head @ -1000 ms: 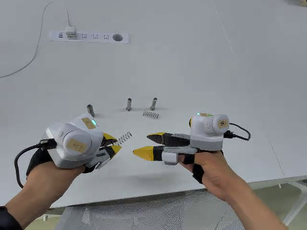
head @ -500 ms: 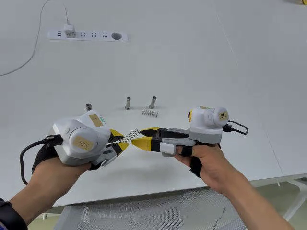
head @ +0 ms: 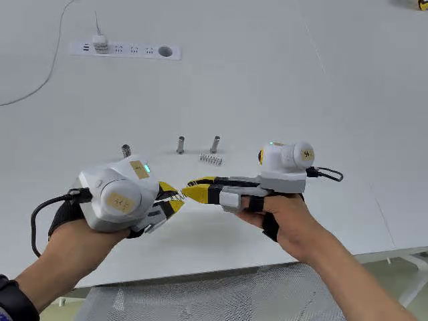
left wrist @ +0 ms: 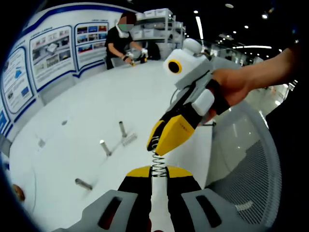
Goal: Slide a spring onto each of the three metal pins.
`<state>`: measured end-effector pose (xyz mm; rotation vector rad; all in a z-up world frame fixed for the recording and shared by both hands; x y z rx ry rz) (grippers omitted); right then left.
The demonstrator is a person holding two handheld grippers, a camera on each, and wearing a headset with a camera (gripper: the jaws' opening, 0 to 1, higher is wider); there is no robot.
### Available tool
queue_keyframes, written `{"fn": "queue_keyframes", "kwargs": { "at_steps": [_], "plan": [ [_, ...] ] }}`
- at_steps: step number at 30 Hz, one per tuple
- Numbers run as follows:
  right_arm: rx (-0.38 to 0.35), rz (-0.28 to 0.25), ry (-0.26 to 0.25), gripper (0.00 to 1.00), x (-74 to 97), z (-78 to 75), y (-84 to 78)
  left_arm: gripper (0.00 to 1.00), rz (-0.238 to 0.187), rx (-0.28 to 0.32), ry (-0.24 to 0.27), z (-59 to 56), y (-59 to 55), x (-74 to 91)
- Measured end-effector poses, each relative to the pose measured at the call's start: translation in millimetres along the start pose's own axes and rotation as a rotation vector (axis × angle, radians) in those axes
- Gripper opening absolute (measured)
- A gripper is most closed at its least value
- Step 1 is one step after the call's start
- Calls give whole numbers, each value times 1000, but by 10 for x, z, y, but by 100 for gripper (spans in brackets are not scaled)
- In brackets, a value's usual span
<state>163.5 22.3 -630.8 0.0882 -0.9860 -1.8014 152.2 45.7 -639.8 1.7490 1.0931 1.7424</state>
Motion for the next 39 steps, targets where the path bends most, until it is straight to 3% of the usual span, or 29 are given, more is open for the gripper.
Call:
{"fn": "queue_keyframes", "kwargs": {
  "at_steps": [12,22,29,39],
  "plan": [
    [-9,14,14,13,20,30,29,10,-12,-8,-14,-8,14,-6],
    [33,33,16,12,29,111,98,10,-29,-10,-19,12,55,10],
    [116,84,6,12,62,186,146,10,-59,-15,-54,-16,114,31],
    [311,197,-24,12,123,254,234,10,-110,-47,-92,-30,254,33]
  ]
}}
Point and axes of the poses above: the centre of the closed fingertips' face, and the gripper's own axes: x roughly backward along the fingers, z roughly to its left, y roughly out of its top, the point moved 1 cm from there along x, roughly backward along the fingers, and after that the axes turned 7 degrees about -y, right-handed, at the moved point
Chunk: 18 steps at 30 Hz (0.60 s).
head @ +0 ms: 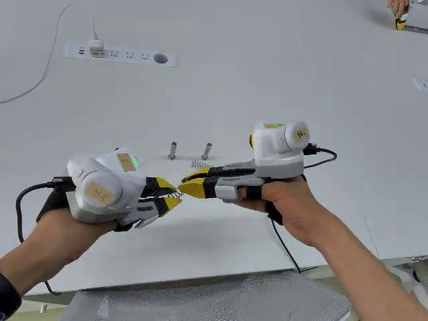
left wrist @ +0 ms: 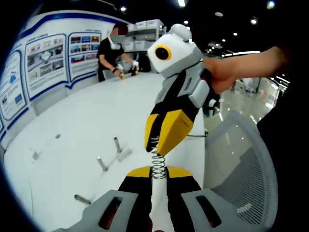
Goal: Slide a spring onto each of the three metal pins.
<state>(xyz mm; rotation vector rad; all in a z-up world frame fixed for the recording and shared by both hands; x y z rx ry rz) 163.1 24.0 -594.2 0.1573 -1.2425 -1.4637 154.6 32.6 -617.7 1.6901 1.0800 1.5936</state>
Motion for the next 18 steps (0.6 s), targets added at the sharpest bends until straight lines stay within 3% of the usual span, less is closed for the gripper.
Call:
{"fn": "queue_keyframes", "kwargs": {
  "at_steps": [8,18],
  "plan": [
    [123,81,-10,12,31,45,31,10,-22,-9,-16,-22,62,-7],
    [261,161,23,12,69,72,72,10,-50,-21,-28,-24,154,7]
  ]
}}
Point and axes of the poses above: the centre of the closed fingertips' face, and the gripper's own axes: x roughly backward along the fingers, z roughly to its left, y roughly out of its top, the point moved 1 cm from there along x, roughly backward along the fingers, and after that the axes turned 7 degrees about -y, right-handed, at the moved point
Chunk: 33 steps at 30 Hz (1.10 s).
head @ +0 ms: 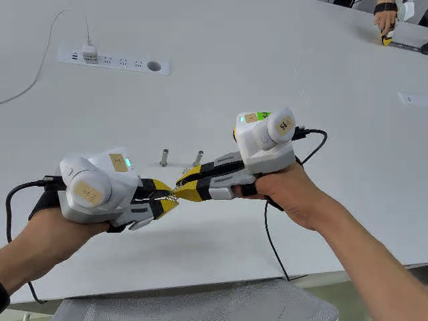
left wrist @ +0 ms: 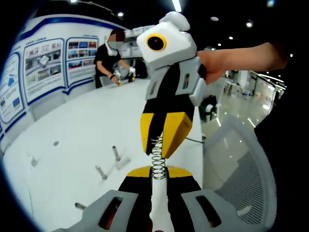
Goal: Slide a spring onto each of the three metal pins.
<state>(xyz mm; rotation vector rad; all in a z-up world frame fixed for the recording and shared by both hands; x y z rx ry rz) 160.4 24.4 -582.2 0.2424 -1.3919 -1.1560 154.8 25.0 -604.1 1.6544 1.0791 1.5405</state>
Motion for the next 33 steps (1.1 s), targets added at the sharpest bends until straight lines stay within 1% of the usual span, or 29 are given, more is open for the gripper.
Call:
{"fn": "queue_keyframes", "kwargs": {
  "at_steps": [3,6,8,11,15,22,23,25,28,33],
  "plan": [
    [49,42,10,12,-8,14,-33,10,-5,-7,-7,-6,12,-6],
    [91,68,17,13,-17,25,-47,10,-4,-19,-12,-8,23,-11],
    [144,89,21,13,-16,22,-53,10,-6,-27,-13,-7,36,-11],
    [197,127,29,13,-12,19,-68,10,-6,-32,-16,-13,58,-9],
    [235,152,41,13,-4,28,-52,10,-7,-40,-21,-16,77,-7],
    [267,176,58,13,-14,40,-58,10,-10,-53,-28,-8,97,-9],
    [276,182,59,13,-17,42,-63,10,-2,-59,-29,-10,87,-12],
    [284,192,64,13,-21,51,-67,10,0,-66,-31,-15,85,-16],
    [338,229,76,13,-19,72,-87,10,-1,-68,-36,-27,83,-12],
    [353,249,91,13,-41,83,-110,10,5,-76,-47,-41,61,-10]
  ]
}}
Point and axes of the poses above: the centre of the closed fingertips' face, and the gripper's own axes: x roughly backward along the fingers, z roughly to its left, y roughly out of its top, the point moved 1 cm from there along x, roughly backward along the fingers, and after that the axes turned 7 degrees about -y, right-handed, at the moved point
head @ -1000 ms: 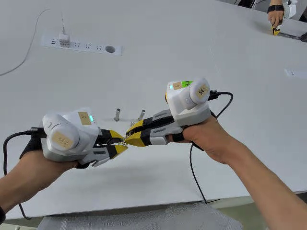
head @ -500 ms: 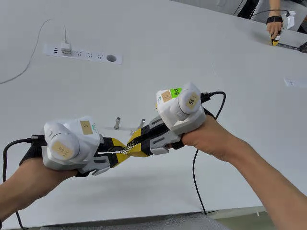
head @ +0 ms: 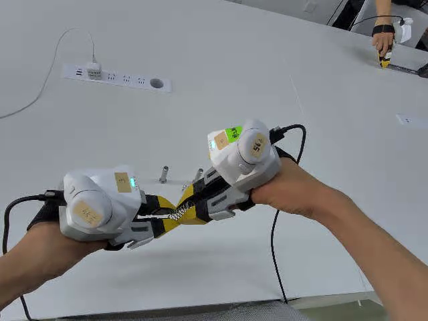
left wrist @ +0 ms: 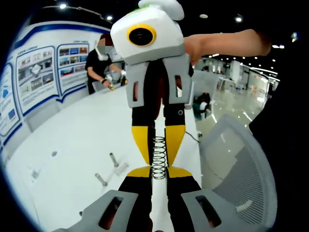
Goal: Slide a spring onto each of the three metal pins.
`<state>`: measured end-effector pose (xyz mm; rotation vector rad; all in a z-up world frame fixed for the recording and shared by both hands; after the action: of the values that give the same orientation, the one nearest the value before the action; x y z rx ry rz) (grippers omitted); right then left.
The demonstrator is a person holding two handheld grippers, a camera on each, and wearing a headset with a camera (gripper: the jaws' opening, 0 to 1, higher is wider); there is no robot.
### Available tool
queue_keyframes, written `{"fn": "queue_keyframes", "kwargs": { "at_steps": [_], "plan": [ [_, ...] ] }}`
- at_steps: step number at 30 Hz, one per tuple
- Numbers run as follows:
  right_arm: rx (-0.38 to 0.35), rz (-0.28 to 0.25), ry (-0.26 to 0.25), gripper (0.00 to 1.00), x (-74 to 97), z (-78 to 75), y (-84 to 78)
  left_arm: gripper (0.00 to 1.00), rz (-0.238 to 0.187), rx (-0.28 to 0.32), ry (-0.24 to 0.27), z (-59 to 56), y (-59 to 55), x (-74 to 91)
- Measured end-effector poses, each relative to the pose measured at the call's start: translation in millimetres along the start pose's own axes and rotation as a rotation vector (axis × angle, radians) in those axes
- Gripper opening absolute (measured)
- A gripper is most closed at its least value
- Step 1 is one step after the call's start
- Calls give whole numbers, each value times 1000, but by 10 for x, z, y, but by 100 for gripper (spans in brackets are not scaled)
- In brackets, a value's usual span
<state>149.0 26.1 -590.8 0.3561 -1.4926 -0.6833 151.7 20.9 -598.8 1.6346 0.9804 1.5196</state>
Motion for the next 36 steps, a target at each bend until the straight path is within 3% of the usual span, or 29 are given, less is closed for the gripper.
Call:
{"fn": "queue_keyframes", "kwargs": {
  "at_steps": [19,24,36],
  "plan": [
    [-46,15,4,12,-154,42,-126,11,2,45,-22,-48,-194,-69],
    [-62,17,-4,12,-158,42,-161,11,27,71,-25,-52,-338,-83],
    [-110,35,-58,12,-173,-52,-354,13,52,155,28,23,-658,28]
  ]
}}
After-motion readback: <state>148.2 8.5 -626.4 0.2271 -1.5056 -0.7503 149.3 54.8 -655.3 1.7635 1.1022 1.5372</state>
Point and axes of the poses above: the centre of the closed fingertips' face, and the gripper's own axes: x roughly backward along the fingers, z roughly to its left, y roughly out of its top, the point moved 1 cm from there along x, roughly backward along the fingers, and after that the axes turned 7 degrees about -y, right-handed, at the moved point
